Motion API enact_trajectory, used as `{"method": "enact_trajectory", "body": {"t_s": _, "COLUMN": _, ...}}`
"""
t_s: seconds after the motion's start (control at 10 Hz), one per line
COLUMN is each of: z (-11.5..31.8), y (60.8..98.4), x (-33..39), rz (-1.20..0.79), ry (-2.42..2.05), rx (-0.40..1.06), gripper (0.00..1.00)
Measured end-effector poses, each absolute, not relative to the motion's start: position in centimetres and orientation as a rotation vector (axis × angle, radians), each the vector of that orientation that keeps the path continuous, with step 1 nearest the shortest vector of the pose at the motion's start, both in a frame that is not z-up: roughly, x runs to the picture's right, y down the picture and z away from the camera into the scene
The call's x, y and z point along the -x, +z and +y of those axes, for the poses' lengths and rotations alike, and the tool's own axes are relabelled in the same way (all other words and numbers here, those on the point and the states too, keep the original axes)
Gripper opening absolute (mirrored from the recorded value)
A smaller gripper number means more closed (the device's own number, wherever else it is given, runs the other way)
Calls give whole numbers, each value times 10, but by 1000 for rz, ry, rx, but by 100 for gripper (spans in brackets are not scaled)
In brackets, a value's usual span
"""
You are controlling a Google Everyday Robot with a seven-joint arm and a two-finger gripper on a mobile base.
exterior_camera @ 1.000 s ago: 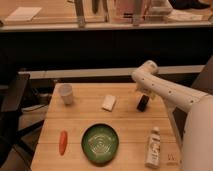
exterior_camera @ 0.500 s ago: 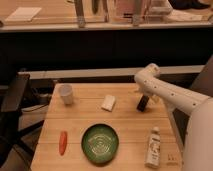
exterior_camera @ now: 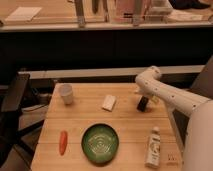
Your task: Place the eraser on the white sponge
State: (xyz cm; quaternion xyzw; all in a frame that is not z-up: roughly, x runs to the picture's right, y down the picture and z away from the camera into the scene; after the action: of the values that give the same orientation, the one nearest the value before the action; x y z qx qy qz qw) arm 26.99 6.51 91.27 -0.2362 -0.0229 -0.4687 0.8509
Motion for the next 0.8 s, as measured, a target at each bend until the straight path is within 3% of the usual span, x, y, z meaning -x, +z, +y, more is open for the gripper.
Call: {"method": "enact_trajectory", "body": {"t_s": 0.8, "z": 79, "y": 926, "x": -267, "rz": -67, "ry": -987, "rx": 476, "gripper": 80}}
